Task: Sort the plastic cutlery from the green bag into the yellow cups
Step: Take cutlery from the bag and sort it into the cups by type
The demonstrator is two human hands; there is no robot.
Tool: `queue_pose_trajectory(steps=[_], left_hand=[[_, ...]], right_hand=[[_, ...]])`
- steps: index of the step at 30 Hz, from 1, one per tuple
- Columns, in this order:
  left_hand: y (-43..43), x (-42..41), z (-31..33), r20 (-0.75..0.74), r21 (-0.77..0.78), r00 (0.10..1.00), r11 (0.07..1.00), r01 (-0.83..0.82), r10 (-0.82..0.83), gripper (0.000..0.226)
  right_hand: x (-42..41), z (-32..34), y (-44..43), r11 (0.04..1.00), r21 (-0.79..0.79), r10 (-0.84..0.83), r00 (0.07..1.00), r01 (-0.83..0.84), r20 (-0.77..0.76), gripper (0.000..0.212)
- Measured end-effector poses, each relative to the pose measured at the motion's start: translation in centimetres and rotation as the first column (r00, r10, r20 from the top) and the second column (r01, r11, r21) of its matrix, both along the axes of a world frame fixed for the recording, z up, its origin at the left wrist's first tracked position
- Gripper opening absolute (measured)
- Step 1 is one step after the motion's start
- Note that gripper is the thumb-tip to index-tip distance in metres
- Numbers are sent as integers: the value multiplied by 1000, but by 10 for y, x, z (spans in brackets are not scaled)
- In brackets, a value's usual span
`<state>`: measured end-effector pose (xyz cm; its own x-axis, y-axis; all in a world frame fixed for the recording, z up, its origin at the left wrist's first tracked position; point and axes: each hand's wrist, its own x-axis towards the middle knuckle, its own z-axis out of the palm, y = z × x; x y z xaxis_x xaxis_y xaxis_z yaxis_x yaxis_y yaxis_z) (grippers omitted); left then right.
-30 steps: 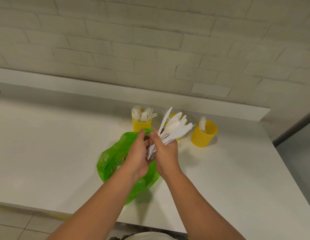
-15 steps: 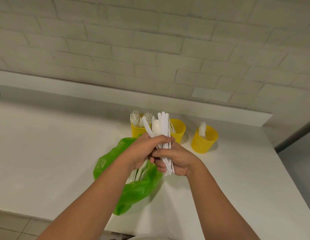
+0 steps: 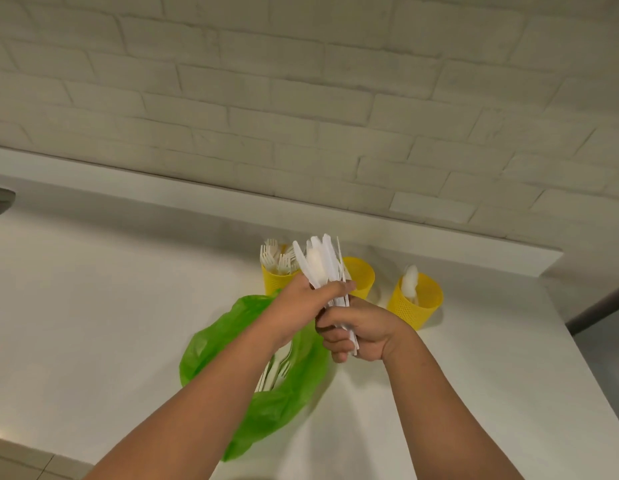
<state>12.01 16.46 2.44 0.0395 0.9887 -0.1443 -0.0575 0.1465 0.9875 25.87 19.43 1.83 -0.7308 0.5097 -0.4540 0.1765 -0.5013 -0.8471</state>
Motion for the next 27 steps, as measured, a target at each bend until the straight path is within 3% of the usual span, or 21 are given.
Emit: queue_pose_trajectory(steps=[4, 8, 11, 14, 18, 23, 27], left_hand=[[5, -2, -3, 111, -31, 981, 986, 165, -160, 39], [13, 3, 1, 171, -76, 981, 992, 104, -90, 38], [20, 2, 1, 136, -62, 990, 998, -17, 25, 22], [22, 5, -3, 138, -52, 990, 999, 0, 7, 17], [19, 10, -5, 179, -42, 977, 991, 126, -116, 18], [18, 7, -1, 272, -137, 962, 990, 42, -3, 23], [23, -4, -5, 386, -141, 912, 986, -89, 138, 12]], right_hand=[[9, -3, 4, 994, -30, 103, 994, -104, -29, 24], [10, -13, 3, 998, -58, -2, 984, -8, -177, 17], [15, -19, 3, 1000, -2, -16, 995, 16, -94, 22], [13, -20, 3, 999, 5, -38, 999, 38, -15, 27], [7, -20, 3, 992, -50, -119, 992, 117, -40, 25], [15, -15, 6, 1000, 3, -20, 998, 20, -59, 15], [40, 3, 23, 988, 93, 100, 972, -122, 212, 44]])
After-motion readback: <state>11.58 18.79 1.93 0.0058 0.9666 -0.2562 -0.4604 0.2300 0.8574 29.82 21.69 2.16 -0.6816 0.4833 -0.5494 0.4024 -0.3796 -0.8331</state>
